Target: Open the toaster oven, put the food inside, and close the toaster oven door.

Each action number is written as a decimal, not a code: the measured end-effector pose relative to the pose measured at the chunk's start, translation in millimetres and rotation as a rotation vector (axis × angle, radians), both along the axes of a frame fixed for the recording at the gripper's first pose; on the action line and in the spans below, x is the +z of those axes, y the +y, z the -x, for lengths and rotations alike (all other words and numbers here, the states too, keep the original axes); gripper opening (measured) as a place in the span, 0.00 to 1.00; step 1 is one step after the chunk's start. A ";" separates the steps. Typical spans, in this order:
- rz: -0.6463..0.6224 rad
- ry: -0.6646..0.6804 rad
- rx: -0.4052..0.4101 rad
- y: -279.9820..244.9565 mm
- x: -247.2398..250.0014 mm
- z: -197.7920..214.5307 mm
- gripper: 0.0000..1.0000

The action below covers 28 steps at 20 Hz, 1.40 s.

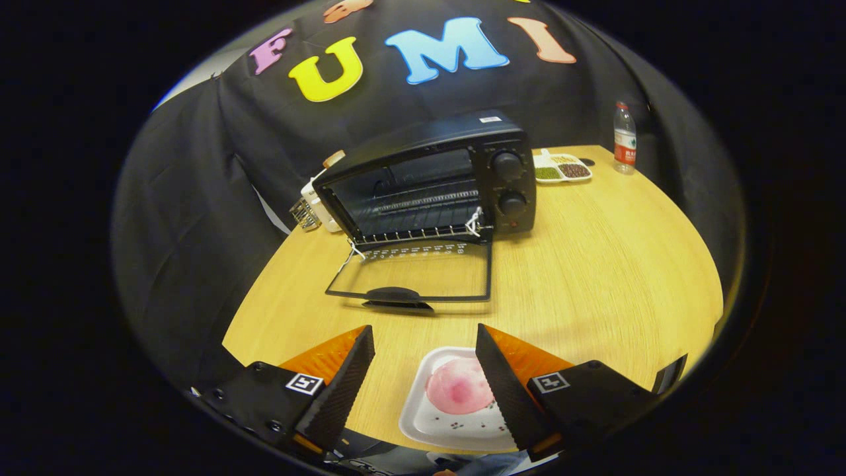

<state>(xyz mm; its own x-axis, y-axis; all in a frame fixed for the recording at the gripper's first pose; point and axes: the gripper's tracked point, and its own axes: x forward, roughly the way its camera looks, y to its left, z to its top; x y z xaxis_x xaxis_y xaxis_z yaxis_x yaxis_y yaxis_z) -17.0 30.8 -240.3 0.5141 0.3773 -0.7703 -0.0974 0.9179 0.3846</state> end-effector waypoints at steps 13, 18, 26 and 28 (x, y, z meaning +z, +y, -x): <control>-0.102 0.414 0.128 -53.7 -47.7 43.2 0.96; -0.142 0.468 0.158 -58.8 -40.9 48.8 0.97; -0.095 0.578 0.208 -63.9 -65.2 76.3 0.94; -0.077 0.597 0.218 -67.6 -71.8 83.9 0.81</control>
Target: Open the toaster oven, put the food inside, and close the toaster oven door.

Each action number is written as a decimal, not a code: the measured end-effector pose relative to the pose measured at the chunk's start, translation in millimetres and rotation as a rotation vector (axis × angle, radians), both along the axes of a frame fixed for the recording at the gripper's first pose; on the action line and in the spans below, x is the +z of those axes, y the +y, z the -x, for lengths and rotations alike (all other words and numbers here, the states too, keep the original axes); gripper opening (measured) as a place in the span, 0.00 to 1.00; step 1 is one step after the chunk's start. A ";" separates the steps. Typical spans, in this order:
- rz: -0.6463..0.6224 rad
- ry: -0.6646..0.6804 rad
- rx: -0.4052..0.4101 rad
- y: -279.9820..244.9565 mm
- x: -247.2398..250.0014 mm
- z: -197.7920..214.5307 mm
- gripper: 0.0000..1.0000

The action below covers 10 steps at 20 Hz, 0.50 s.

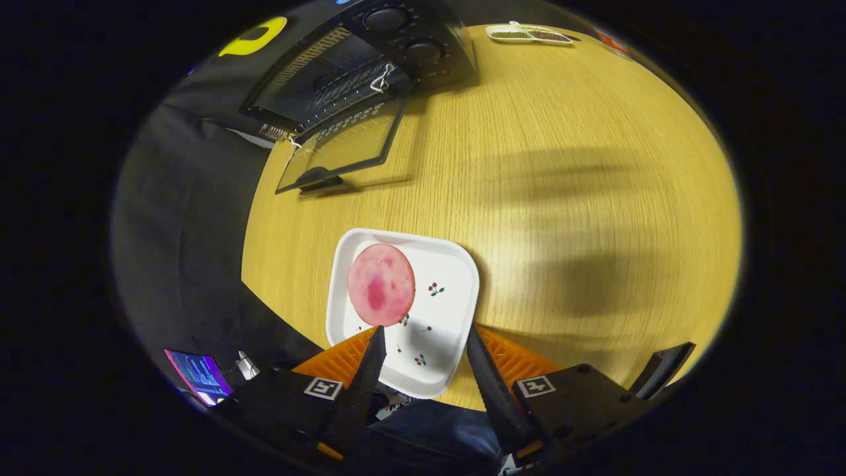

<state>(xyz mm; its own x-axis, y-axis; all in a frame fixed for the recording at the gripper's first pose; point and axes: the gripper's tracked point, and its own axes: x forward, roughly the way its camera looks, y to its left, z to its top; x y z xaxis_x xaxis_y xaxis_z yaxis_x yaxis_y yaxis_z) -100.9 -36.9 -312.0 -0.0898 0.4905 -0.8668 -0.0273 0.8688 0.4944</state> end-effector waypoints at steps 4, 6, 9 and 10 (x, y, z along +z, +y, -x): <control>0.007 0.040 -0.063 -5.7 -8.8 0.7 0.29; -0.021 0.059 -0.114 -2.5 -8.7 1.2 0.08; -0.065 0.085 -0.208 0.7 -6.1 0.6 0.05; -0.088 0.094 -0.226 7.5 -7.5 5.6 0.02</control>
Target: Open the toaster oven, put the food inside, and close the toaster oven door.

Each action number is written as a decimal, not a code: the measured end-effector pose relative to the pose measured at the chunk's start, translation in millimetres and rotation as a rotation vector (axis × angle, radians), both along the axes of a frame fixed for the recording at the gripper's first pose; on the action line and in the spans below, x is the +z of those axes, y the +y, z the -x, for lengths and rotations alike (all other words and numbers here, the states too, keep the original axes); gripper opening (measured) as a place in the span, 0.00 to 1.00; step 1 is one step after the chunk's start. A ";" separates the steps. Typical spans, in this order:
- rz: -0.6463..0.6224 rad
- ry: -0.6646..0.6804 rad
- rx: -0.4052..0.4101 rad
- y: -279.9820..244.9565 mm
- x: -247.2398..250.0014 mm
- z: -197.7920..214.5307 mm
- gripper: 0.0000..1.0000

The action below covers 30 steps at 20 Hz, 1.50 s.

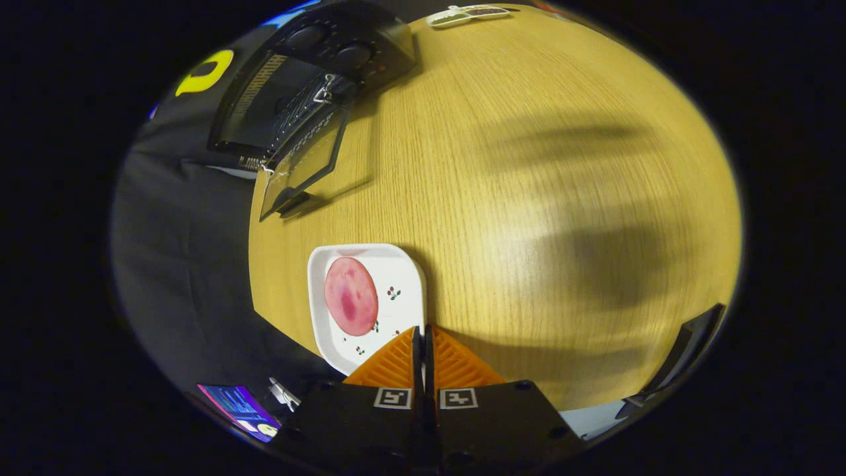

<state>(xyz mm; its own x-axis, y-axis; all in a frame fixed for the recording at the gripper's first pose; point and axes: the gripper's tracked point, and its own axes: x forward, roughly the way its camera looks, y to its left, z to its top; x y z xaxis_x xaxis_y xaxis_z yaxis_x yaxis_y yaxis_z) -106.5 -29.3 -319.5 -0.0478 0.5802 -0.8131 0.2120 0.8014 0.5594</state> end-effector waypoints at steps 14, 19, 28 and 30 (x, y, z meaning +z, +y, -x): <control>-0.158 -0.101 -0.334 91.4 53.1 -16.7 0.02; -0.170 -0.166 -0.463 127.8 72.5 -44.1 0.02; -0.124 -0.216 -0.711 160.2 74.8 -120.1 0.02; -0.111 -0.213 -0.765 161.2 68.3 -136.9 0.02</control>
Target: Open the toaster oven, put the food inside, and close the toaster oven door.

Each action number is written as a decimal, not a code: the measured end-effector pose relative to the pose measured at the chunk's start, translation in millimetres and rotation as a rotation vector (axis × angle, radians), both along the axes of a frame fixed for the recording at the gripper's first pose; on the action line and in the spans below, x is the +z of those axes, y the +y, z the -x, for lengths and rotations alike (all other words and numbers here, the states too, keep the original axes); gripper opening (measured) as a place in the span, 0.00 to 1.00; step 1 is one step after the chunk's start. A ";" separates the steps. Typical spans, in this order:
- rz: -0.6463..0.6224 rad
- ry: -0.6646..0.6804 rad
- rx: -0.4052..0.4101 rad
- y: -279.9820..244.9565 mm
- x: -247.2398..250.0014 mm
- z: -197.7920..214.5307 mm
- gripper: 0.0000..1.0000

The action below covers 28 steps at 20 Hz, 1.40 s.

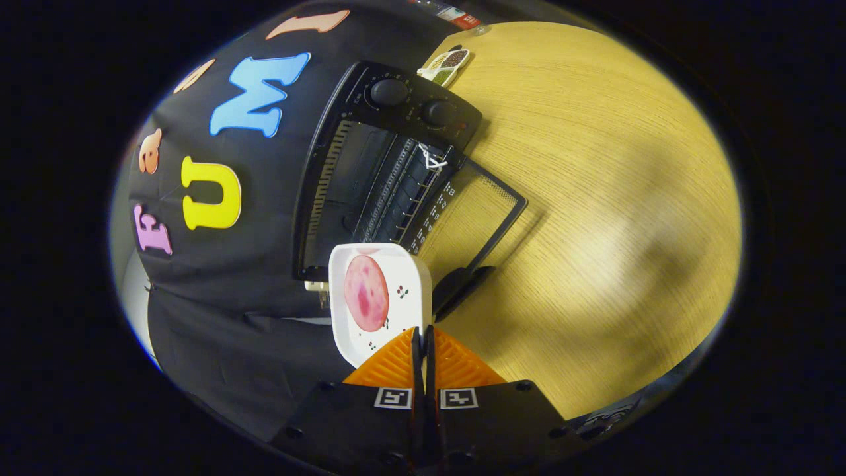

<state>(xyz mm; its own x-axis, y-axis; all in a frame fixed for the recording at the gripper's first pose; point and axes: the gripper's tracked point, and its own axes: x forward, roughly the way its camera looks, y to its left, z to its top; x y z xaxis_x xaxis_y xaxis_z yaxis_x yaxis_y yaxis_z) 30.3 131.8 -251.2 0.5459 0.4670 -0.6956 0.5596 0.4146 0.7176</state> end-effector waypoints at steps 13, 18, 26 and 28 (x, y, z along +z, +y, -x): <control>-0.013 -0.011 -0.334 3.8 -25.8 -104.9 0.02; 0.006 -0.029 -0.443 7.7 -34.0 -130.1 0.02; 0.008 0.025 -0.529 18.1 -47.3 -155.2 0.03; 0.017 0.017 -0.515 19.3 -47.3 -157.2 0.03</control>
